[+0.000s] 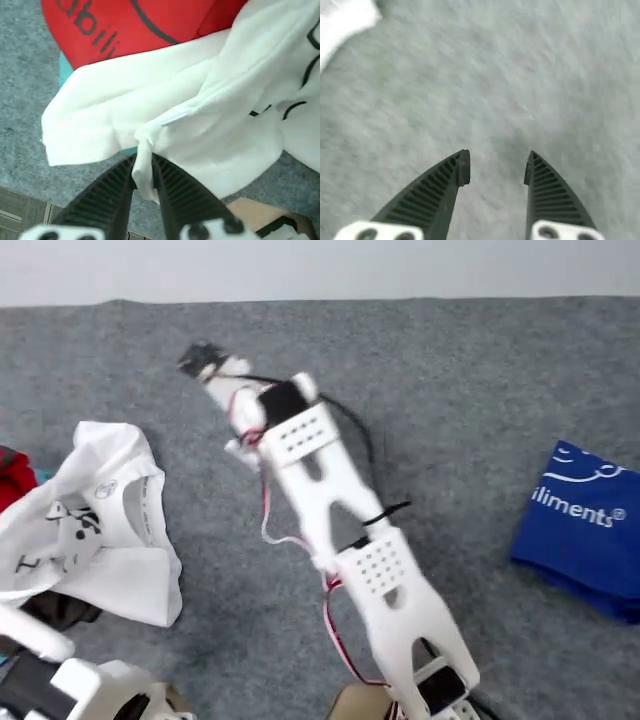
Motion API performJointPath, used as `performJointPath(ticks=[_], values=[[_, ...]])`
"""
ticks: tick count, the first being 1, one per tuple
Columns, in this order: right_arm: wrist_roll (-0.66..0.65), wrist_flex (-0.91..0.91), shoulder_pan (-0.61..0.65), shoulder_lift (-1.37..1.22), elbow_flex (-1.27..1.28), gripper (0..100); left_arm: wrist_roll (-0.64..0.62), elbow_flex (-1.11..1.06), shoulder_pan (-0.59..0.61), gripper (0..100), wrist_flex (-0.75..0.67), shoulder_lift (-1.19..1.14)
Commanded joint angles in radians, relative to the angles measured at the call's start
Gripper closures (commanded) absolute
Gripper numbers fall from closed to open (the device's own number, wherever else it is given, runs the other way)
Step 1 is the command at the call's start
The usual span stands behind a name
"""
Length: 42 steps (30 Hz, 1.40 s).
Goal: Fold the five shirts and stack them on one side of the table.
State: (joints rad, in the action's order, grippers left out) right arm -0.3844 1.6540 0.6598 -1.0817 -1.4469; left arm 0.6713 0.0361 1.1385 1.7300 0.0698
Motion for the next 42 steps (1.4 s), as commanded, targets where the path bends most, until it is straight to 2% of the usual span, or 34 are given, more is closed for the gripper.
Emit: performJointPath(ticks=[1, 6, 12, 19, 23, 25, 33, 42], values=[[-0.005, -0.018, 0.079, -0.028, -0.127, 80.4, 0.008, -0.050, -0.083, 100, 0.020, 0.044], [-0.005, -0.054, 0.157, -0.068, -0.172, 80.4, 0.005, -0.157, -0.153, 100, -0.038, 0.044], [-0.005, -0.136, 0.260, -0.071, -0.169, 80.3, 0.005, -0.255, -0.150, 100, -0.106, 0.046], [0.000, -0.130, 0.360, -0.104, -0.147, 80.4, 0.005, -0.246, -0.152, 100, -0.121, 0.052], [0.126, -0.084, 0.412, -0.120, -0.150, 80.2, 0.003, -0.242, -0.152, 100, -0.135, 0.052], [0.146, -0.050, 0.437, -0.125, -0.152, 80.2, 0.003, -0.240, -0.150, 100, -0.135, 0.052], [0.152, -0.005, 0.453, -0.139, -0.144, 80.2, 0.003, -0.240, -0.153, 100, -0.141, 0.052], [0.152, -0.012, 0.464, -0.272, -0.153, 80.5, 0.003, -0.240, -0.149, 100, -0.135, 0.054]])
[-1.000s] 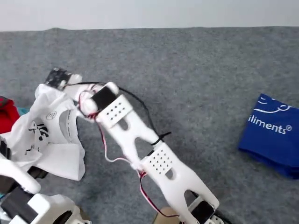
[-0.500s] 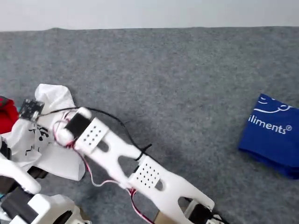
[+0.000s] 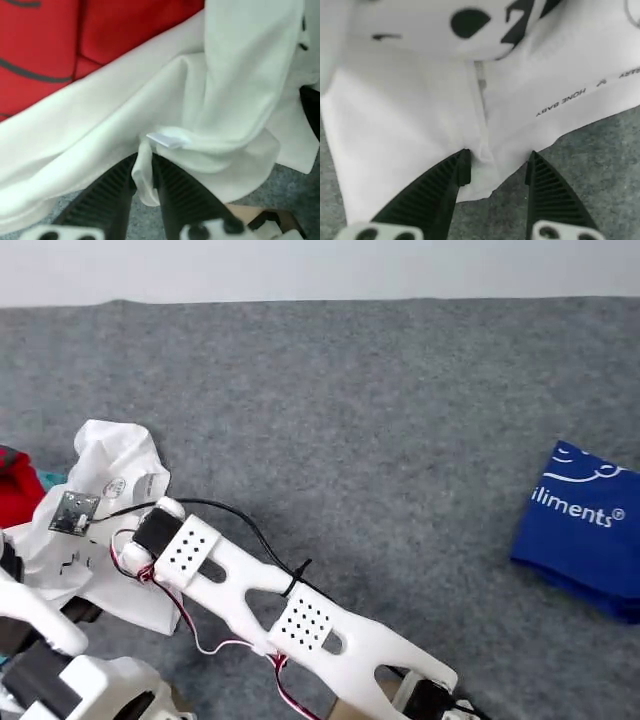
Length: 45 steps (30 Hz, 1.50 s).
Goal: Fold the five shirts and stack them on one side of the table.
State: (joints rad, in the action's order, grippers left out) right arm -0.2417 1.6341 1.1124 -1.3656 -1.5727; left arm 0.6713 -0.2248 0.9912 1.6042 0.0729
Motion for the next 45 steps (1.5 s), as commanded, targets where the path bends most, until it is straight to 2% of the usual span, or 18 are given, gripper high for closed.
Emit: performJointPath(ticks=[1, 4, 8, 13, 21, 26, 31, 34, 45], values=[[0.009, 0.005, 0.012, 0.015, -0.023, 80.5, 0.003, 0.021, -0.002, 100, -0.009, 0.051], [0.002, 0.013, 0.012, 0.015, -0.021, 82.7, 0.003, 0.021, -0.002, 100, -0.009, 0.051], [-0.015, 0.038, 0.001, 0.015, -0.021, 99.8, 0.003, 0.021, 0.000, 100, -0.008, 0.051], [-0.089, 0.159, -0.042, 0.041, -0.048, 98.6, 0.003, 0.021, -0.006, 100, -0.008, 0.100], [-0.091, 0.163, -0.193, 0.216, -0.051, 98.9, 0.000, 0.021, -0.098, 100, -0.008, 0.319], [-0.092, 0.165, -0.297, 0.364, 0.035, 98.9, -0.123, 0.021, -0.195, 100, -0.002, 0.423], [-0.092, 0.165, -0.410, 0.570, 0.245, 98.9, -0.221, 0.021, -0.273, 100, 0.000, 0.456], [-0.135, 0.165, -0.469, 0.730, 0.425, 98.8, -0.253, 0.050, -0.322, 100, 0.025, 0.450], [-0.279, 0.163, -0.627, 1.348, 1.217, 98.8, -0.288, 0.117, -0.440, 100, 0.049, 0.433]])
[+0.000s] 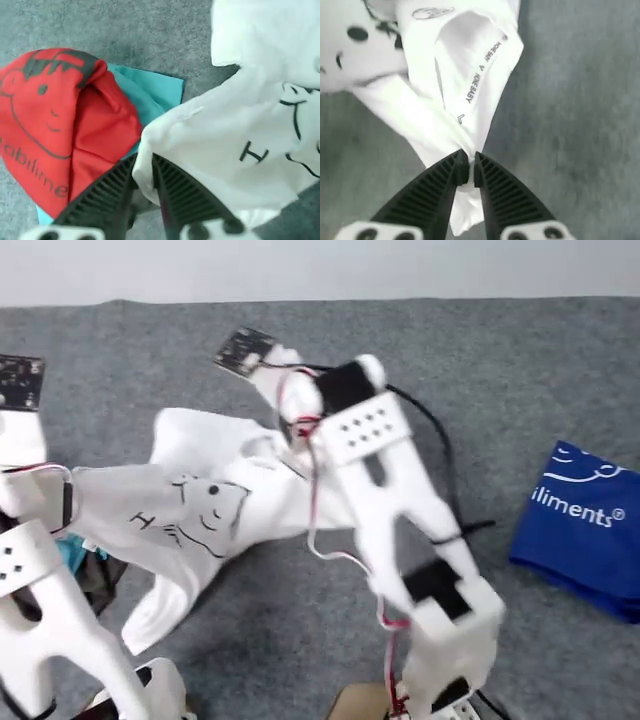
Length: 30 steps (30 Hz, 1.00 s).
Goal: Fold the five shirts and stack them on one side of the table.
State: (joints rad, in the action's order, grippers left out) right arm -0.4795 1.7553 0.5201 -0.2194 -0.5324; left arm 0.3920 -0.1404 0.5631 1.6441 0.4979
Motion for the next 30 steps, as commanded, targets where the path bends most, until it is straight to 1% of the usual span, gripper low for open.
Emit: performJointPath(ticks=[1, 4, 11, 16, 18, 20, 23, 25, 27, 28, 30], values=[[-0.054, 0.041, -0.039, 0.252, 0.244, 98.8, -0.009, 0.033, -0.014, 100, 0.011, -0.009], [-0.075, 0.041, -0.035, 0.386, 0.440, 98.8, -0.009, 0.033, -0.012, 100, 0.015, -0.075], [-0.075, 0.041, -0.038, 0.628, 0.835, 98.8, -0.009, 0.038, -0.012, 100, 0.037, -0.258], [-0.075, 0.041, -0.030, 0.791, 1.053, 98.8, -0.009, 0.038, -0.015, 100, 0.029, -0.302], [-0.075, 0.042, -0.007, 0.868, 1.128, 98.8, -0.009, 0.038, -0.015, 100, 0.029, -0.307], [-0.091, 0.041, 0.013, 0.951, 1.140, 98.8, -0.009, 0.035, -0.015, 100, 0.021, -0.307], [-0.123, 0.039, 0.076, 1.046, 1.172, 98.8, -0.009, 0.033, -0.015, 100, 0.015, -0.307], [-0.117, 0.016, 0.097, 1.070, 1.175, 98.7, -0.009, 0.033, -0.017, 100, 0.015, -0.307], [-0.077, -0.007, 0.094, 1.073, 1.169, 98.0, -0.009, 0.033, -0.017, 100, 0.014, -0.307], [-0.051, -0.012, 0.094, 1.073, 1.160, 96.0, -0.009, 0.033, -0.017, 99, 0.014, -0.307], [0.006, -0.012, 0.084, 1.073, 1.128, 87.7, -0.009, 0.033, -0.017, 99, 0.014, -0.307]])
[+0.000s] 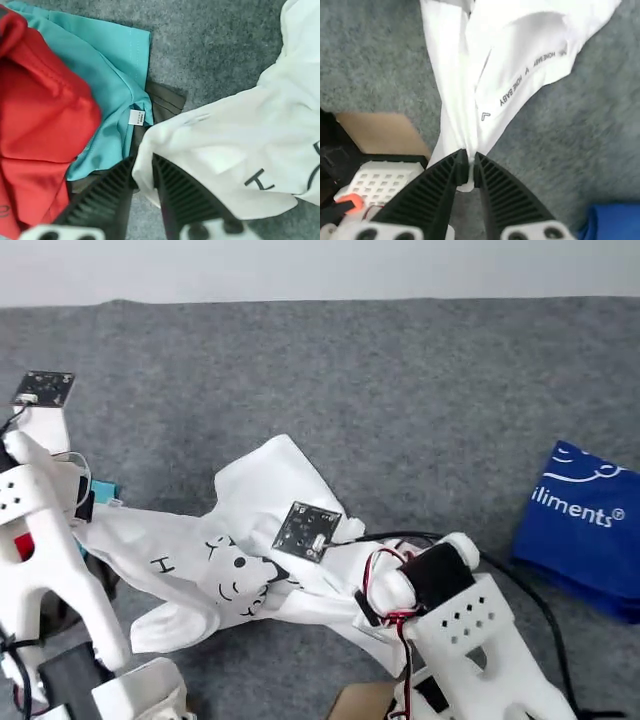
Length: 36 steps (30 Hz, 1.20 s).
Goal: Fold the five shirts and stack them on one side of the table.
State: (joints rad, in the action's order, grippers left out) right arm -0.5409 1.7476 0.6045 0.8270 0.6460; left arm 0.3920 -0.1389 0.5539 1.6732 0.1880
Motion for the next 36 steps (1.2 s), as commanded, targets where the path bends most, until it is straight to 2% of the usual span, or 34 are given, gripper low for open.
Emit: performJointPath(ticks=[1, 4, 11, 18, 27, 36], values=[[0.104, -0.002, -0.001, 0.027, -0.071, 82.8, -0.009, 0.031, -0.008, 99, -0.015, 0.003], [0.196, 0.008, -0.010, 0.027, -0.152, 73.2, -0.009, 0.031, -0.008, 99, -0.015, 0.003], [0.206, -0.038, -0.025, -0.077, -0.371, 72.8, -0.009, 0.031, -0.008, 99, -0.015, 0.003], [0.209, -0.216, -0.159, -0.521, -0.617, 72.8, -0.009, 0.031, -0.008, 99, -0.014, 0.003], [0.210, -0.243, -0.160, -1.155, -1.188, 72.8, -0.009, 0.031, -0.008, 99, -0.014, 0.003], [0.209, -0.243, -0.111, -1.600, -1.590, 72.8, -0.009, 0.031, -0.008, 99, -0.014, 0.003]])
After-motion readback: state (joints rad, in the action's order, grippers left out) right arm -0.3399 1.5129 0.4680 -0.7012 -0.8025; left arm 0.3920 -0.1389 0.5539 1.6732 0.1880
